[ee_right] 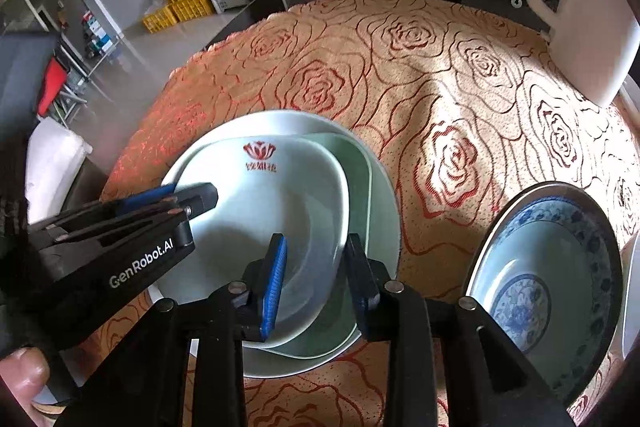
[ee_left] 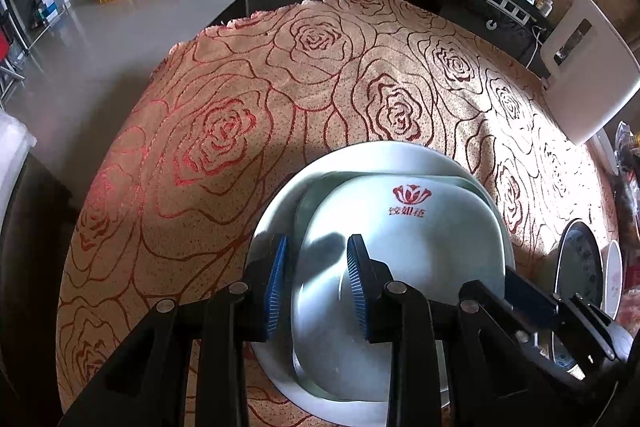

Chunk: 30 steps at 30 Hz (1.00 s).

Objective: Organize plates and bowls
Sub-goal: 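Open the left tool off the dish and move it to the steel bowl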

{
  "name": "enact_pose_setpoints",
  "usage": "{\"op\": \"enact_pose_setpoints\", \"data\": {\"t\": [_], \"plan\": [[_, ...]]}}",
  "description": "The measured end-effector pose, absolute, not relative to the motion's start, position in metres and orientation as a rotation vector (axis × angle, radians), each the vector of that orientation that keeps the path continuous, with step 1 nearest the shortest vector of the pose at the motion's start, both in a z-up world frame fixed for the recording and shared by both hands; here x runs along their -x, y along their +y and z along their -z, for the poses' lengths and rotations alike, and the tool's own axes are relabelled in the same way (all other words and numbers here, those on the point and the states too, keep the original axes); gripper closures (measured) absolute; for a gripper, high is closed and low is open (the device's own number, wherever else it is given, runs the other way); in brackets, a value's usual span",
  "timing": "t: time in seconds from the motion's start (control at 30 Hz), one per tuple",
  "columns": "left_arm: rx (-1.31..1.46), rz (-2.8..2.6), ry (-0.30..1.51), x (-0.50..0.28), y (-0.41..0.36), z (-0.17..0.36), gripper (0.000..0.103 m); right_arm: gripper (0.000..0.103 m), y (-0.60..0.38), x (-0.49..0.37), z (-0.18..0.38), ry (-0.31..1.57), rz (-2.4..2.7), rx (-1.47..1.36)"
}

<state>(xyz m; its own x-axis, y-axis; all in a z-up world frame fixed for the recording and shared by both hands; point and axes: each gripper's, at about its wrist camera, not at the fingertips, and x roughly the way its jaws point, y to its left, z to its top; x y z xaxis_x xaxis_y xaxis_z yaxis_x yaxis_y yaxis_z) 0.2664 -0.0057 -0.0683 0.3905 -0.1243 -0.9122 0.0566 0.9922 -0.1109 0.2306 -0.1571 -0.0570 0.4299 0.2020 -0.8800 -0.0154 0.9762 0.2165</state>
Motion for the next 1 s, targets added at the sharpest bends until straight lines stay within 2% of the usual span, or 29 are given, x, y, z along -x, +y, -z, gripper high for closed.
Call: {"op": "enact_pose_setpoints", "data": {"t": [0.67, 1.0], "plan": [[0.066, 0.111, 1.053, -0.252, 0.009, 0.025, 0.073, 0.000, -0.181, -0.225, 0.044, 1.089, -0.115, -0.227], [0.003, 0.209, 0.995, -0.221, -0.006, -0.003, 0.073, 0.000, -0.234, -0.185, -0.010, 0.974, -0.039, -0.257]]}}
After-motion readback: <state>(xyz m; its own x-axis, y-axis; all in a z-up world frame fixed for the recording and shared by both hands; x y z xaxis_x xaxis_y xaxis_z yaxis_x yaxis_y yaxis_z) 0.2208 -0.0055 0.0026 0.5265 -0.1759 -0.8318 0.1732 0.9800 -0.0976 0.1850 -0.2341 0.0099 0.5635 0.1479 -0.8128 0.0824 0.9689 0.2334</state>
